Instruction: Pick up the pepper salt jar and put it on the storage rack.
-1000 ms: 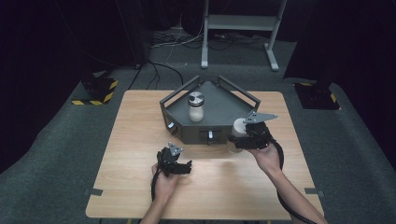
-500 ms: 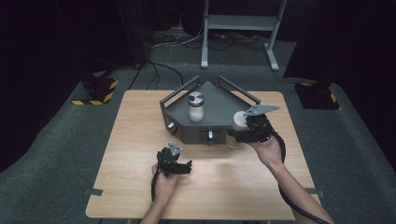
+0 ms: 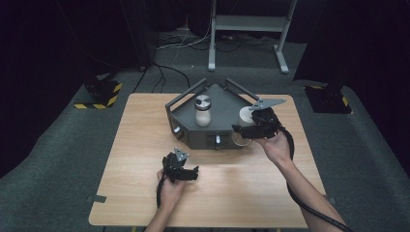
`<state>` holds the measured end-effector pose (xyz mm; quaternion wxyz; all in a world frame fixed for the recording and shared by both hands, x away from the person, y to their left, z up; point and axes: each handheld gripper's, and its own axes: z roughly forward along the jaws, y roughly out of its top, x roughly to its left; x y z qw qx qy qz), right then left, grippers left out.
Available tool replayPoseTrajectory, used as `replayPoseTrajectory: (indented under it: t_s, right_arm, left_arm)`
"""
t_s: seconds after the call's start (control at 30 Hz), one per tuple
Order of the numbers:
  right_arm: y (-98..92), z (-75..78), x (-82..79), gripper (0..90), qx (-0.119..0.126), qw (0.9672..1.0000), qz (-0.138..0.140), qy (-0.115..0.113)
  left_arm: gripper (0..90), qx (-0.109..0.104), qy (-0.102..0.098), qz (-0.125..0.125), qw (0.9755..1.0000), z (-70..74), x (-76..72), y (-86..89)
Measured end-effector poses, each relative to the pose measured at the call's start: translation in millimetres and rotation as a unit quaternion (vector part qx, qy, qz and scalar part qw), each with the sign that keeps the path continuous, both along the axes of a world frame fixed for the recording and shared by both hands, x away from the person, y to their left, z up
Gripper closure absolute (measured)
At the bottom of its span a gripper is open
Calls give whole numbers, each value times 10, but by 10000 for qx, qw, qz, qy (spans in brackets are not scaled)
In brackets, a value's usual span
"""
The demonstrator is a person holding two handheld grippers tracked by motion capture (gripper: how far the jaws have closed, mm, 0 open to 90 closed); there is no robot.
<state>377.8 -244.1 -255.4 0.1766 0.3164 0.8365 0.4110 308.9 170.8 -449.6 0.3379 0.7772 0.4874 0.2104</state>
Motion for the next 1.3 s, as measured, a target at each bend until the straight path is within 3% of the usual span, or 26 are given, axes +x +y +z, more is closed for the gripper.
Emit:
replayPoseTrajectory:
  t_s: [0.53,0.87,1.3]
  right_arm:
    - [196,141,246,340,-111,9996,-268,-18]
    - [449,206,413,340,-345,9983,-464,-31]
    - [609,110,593,340,-353,9971,-671,106]
  left_arm:
    - [74,2,2,-1,10000,1,0,0]
    - [74,1,-2,1,10000,0,0,0]
    - [74,11,-7,-6,10000,0,0,0]
